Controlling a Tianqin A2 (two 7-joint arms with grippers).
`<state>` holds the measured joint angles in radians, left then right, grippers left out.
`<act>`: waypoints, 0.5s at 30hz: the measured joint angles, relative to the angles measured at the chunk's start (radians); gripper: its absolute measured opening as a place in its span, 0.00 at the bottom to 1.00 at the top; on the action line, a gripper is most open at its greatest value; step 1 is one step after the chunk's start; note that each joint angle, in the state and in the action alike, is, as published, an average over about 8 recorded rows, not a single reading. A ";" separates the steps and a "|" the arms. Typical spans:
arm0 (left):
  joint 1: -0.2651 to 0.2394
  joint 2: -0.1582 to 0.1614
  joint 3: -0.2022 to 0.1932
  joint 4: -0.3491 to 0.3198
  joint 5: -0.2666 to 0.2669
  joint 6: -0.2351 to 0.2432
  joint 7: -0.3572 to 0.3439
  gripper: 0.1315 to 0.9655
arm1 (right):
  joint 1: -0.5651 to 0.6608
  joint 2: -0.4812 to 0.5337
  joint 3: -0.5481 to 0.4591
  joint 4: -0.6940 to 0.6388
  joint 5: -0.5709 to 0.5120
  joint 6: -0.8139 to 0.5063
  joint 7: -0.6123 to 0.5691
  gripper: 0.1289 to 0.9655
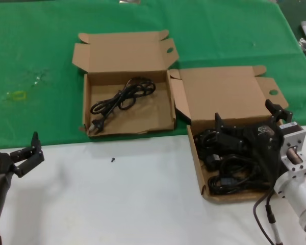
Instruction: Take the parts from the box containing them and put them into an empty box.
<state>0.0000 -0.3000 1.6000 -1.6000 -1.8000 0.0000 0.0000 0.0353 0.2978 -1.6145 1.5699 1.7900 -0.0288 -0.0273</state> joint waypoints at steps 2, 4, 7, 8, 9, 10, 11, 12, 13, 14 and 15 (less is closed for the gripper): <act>0.000 0.000 0.000 0.000 0.000 0.000 0.000 1.00 | 0.000 0.000 0.000 0.000 0.000 0.000 0.000 1.00; 0.000 0.000 0.000 0.000 0.000 0.000 0.000 1.00 | 0.000 0.000 0.000 0.000 0.000 0.000 0.000 1.00; 0.000 0.000 0.000 0.000 0.000 0.000 0.000 1.00 | 0.000 0.000 0.000 0.000 0.000 0.000 0.000 1.00; 0.000 0.000 0.000 0.000 0.000 0.000 0.000 1.00 | 0.000 0.000 0.000 0.000 0.000 0.000 0.000 1.00; 0.000 0.000 0.000 0.000 0.000 0.000 0.000 1.00 | 0.000 0.000 0.000 0.000 0.000 0.000 0.000 1.00; 0.000 0.000 0.000 0.000 0.000 0.000 0.000 1.00 | 0.000 0.000 0.000 0.000 0.000 0.000 0.000 1.00; 0.000 0.000 0.000 0.000 0.000 0.000 0.000 1.00 | 0.000 0.000 0.000 0.000 0.000 0.000 0.000 1.00; 0.000 0.000 0.000 0.000 0.000 0.000 0.000 1.00 | 0.000 0.000 0.000 0.000 0.000 0.000 0.000 1.00; 0.000 0.000 0.000 0.000 0.000 0.000 0.000 1.00 | 0.000 0.000 0.000 0.000 0.000 0.000 0.000 1.00; 0.000 0.000 0.000 0.000 0.000 0.000 0.000 1.00 | 0.000 0.000 0.000 0.000 0.000 0.000 0.000 1.00; 0.000 0.000 0.000 0.000 0.000 0.000 0.000 1.00 | 0.000 0.000 0.000 0.000 0.000 0.000 0.000 1.00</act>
<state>0.0000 -0.3000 1.6000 -1.6000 -1.8000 0.0000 0.0000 0.0353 0.2978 -1.6145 1.5699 1.7900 -0.0288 -0.0273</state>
